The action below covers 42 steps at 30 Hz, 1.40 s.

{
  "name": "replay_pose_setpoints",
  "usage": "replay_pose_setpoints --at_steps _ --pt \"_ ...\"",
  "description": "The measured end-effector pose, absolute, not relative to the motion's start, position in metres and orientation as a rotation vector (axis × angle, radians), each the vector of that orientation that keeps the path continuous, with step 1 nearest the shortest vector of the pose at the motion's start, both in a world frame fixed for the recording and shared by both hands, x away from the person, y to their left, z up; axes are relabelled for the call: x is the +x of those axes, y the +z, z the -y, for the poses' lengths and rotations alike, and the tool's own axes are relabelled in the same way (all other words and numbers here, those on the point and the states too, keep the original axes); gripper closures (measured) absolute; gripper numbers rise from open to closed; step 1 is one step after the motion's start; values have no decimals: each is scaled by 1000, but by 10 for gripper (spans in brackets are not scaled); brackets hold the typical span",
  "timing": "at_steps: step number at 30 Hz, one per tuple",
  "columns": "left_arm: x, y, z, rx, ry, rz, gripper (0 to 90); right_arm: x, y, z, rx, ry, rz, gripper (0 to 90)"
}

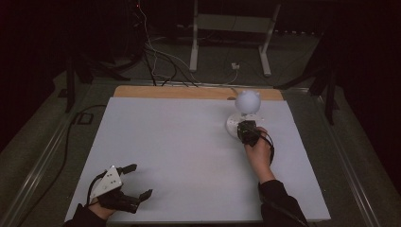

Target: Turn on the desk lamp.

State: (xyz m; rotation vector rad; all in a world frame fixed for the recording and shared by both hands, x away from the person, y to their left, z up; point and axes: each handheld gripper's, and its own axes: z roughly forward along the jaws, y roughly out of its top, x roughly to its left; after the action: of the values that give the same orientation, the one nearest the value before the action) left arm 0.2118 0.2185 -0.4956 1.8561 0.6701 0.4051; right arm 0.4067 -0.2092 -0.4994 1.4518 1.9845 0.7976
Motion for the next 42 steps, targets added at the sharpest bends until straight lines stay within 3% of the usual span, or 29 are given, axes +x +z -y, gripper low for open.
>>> replay_pose_setpoints --at_steps 35,42 --pt "212 -496 -218 1860 403 -667 5 406 -503 206 1416 830 -1961 900" --pt "212 -495 -219 1856 402 -671 5 407 -481 208 1417 915 -1944 883"
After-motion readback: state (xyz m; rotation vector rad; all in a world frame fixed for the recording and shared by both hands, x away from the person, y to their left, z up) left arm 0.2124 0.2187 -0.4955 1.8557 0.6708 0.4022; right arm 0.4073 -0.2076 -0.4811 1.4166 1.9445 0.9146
